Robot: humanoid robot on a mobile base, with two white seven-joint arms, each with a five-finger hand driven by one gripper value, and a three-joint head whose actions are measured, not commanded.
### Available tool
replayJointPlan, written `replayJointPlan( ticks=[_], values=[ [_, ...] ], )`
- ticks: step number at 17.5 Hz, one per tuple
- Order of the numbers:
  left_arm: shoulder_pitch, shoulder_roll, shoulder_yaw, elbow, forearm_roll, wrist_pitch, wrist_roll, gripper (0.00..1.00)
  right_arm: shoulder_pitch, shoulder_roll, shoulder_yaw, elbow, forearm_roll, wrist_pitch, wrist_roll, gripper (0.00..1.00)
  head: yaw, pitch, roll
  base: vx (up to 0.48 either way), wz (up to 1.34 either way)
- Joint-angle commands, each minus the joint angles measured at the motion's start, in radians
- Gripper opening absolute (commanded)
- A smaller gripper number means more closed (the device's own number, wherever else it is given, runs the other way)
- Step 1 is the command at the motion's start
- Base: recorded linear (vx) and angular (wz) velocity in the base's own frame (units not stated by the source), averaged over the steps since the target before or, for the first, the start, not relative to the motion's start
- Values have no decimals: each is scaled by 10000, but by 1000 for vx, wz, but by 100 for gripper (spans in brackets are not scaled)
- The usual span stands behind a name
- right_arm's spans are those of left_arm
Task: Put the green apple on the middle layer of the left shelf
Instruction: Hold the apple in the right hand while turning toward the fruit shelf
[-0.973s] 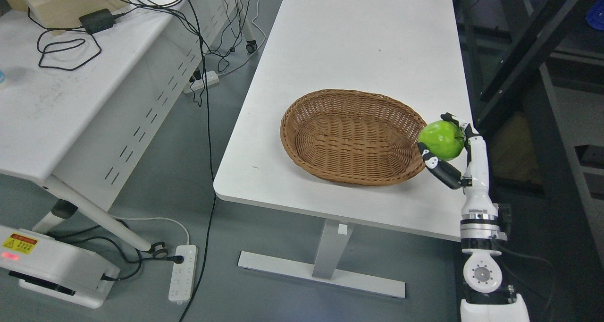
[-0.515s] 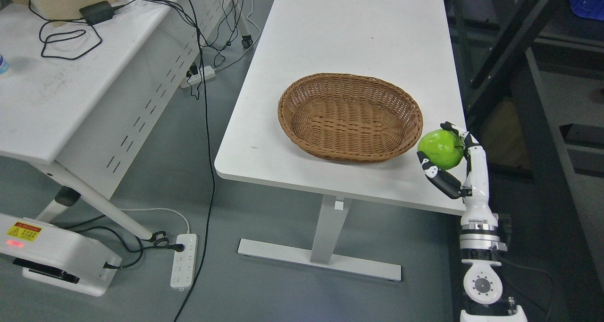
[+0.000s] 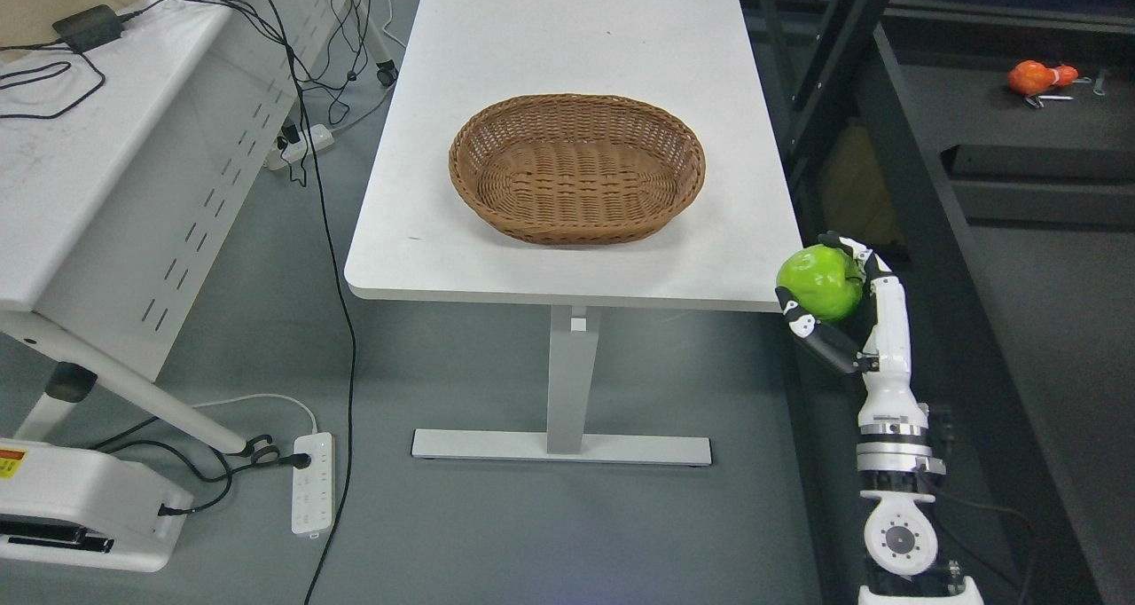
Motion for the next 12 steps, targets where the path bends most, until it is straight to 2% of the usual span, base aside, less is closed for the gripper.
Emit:
replayJointPlan(
  ticks=[1,12],
  values=[
    [93,175,0,0,0,56,-6,100,-15,86,61,-43,46,-3,4,0,0,0,0,-169,-260],
    [93,175,0,0,0,56,9,100,62,117,61,-28,61,-34,4,0,0,0,0,-196,51]
  ],
)
